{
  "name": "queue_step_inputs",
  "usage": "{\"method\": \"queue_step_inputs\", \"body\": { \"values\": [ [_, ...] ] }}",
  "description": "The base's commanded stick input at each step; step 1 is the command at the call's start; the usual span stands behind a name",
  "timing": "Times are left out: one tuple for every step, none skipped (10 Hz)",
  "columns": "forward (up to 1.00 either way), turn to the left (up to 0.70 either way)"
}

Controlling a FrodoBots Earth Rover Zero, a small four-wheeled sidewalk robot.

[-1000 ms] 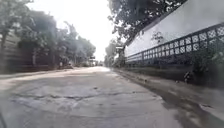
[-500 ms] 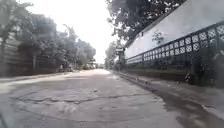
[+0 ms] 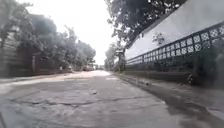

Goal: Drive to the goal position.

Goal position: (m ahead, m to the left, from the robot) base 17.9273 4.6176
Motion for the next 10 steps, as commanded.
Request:
{"method": "queue_step_inputs", "body": {
  "values": [
    [0.31, 0.00],
    [0.22, 0.00],
    [0.13, 0.00],
    [0.04, 0.00],
    [0.00, 0.00],
    [0.00, 0.00],
    [0.00, 0.00],
    [0.00, 0.00],
    [0.00, 0.00],
    [0.00, 0.00]
  ]
}}
